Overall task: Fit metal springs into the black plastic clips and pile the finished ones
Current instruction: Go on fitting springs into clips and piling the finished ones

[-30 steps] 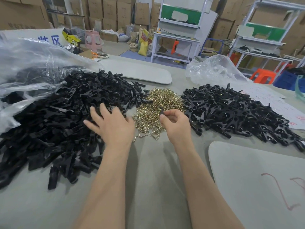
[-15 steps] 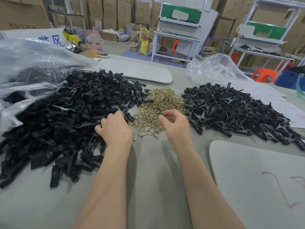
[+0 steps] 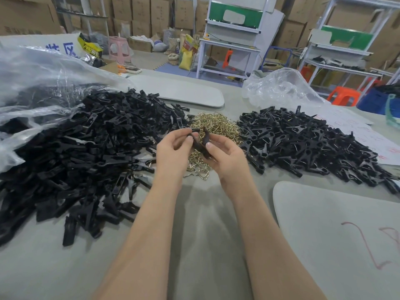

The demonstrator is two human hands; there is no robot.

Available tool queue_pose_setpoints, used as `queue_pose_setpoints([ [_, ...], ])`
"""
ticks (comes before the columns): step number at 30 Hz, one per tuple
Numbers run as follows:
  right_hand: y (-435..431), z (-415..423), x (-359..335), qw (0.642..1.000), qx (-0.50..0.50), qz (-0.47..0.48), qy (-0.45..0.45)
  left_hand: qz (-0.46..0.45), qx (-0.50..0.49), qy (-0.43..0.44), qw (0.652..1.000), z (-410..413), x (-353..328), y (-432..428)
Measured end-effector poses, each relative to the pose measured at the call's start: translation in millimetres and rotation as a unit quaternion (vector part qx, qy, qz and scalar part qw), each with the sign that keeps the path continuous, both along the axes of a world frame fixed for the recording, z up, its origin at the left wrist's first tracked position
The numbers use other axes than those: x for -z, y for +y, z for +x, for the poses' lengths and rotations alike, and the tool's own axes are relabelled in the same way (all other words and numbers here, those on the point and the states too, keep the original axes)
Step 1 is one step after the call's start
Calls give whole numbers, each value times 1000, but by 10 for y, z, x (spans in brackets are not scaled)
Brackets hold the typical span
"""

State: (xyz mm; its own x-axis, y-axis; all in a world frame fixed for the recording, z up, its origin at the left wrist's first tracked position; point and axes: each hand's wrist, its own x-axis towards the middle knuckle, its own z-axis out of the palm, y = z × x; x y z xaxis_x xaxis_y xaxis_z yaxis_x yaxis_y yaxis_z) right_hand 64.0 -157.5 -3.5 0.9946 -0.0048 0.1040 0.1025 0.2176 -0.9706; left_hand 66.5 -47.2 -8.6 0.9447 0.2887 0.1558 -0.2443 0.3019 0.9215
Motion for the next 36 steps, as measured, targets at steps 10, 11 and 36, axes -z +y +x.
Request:
queue_pose_setpoints([
  [10,53,-44,-68,991,-37,123,45,63,-12,40,997,-31,-12,-42],
  [11,47,-46,-77,987,-38,148,54,45,16,63,997,-35,-17,-39],
  [36,43,-23,-1,992,97,-64,-46,163,-12,31,986,-58,-17,-129],
])
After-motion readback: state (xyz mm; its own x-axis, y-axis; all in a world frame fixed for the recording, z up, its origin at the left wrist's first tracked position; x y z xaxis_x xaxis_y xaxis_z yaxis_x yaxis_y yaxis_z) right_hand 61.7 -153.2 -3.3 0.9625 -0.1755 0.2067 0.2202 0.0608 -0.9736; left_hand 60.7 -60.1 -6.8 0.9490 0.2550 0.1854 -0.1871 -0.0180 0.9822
